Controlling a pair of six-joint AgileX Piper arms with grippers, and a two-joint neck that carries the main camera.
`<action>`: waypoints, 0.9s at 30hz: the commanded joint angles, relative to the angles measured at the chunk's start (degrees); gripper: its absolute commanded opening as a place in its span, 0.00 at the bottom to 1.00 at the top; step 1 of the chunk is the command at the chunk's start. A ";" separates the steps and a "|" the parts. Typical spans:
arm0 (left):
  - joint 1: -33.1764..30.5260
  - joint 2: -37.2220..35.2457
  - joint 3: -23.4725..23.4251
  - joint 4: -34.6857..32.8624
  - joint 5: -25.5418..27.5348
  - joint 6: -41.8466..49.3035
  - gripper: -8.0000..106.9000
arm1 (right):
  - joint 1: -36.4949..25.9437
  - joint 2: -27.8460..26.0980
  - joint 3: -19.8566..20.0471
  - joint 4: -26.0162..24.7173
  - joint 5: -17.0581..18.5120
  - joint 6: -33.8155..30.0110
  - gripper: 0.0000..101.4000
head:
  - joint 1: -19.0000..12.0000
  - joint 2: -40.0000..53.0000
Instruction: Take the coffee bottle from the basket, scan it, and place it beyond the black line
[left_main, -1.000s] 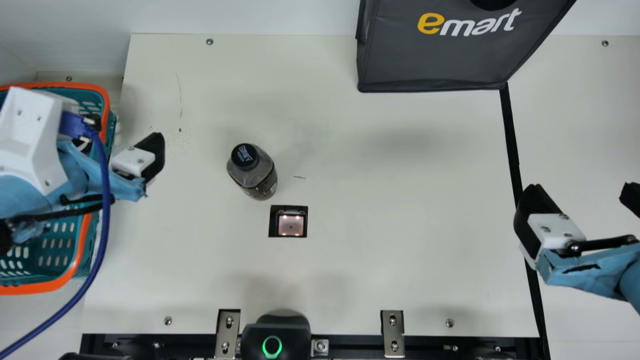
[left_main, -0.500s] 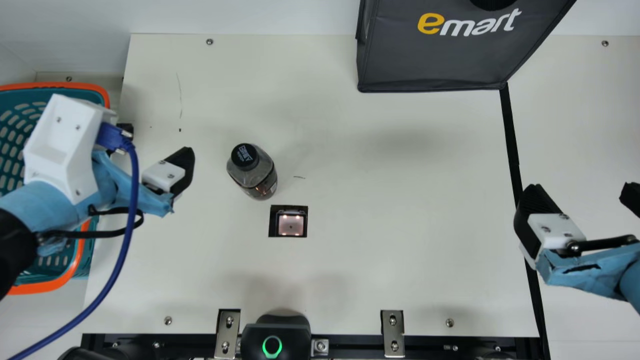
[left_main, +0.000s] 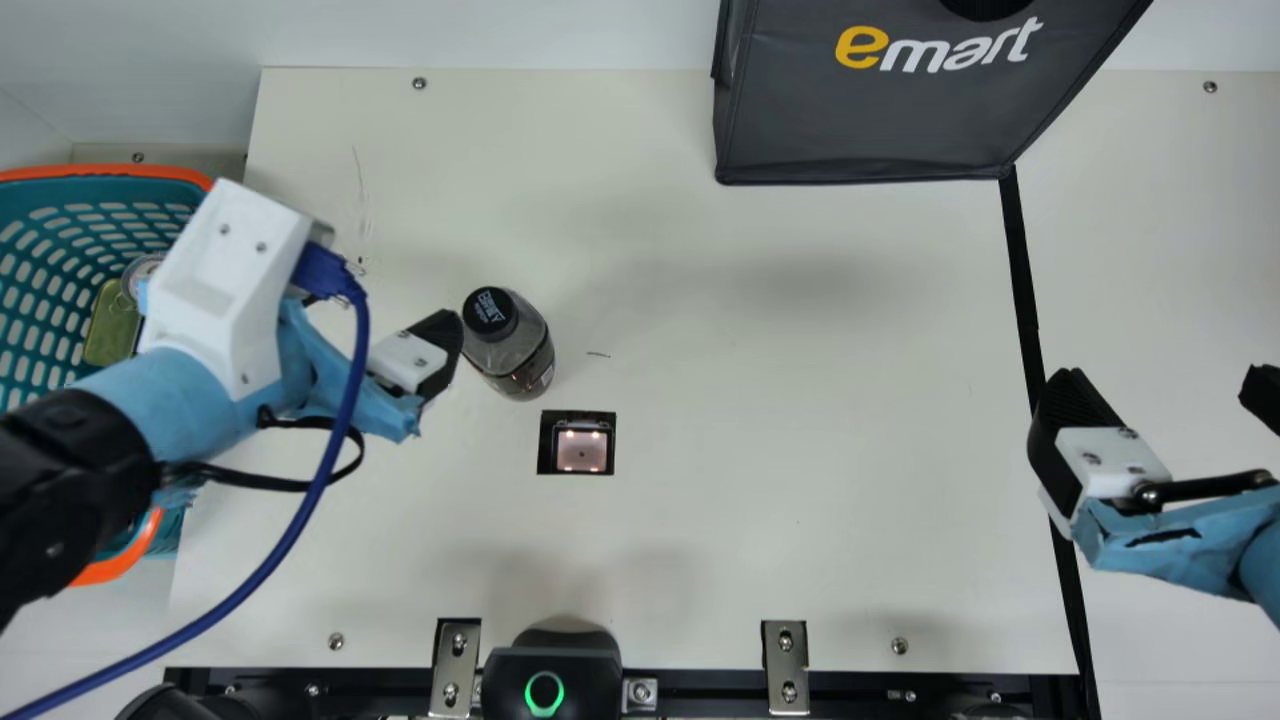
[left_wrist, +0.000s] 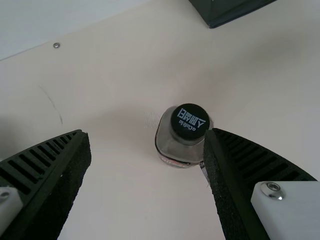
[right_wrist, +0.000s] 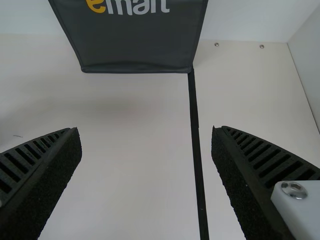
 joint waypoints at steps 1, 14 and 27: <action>-1.34 0.66 -0.25 1.26 0.07 -2.05 0.85 | 0.00 0.00 0.00 0.00 0.00 0.00 0.90 | -1.48 0.00; -4.84 5.53 -1.17 8.59 1.50 -10.94 0.85 | 0.00 0.00 0.00 0.00 0.00 0.00 0.90 | -1.48 0.00; -7.27 10.87 -4.33 14.50 3.86 -19.33 0.85 | 0.00 0.00 0.00 0.00 0.00 0.00 0.90 | -1.48 0.00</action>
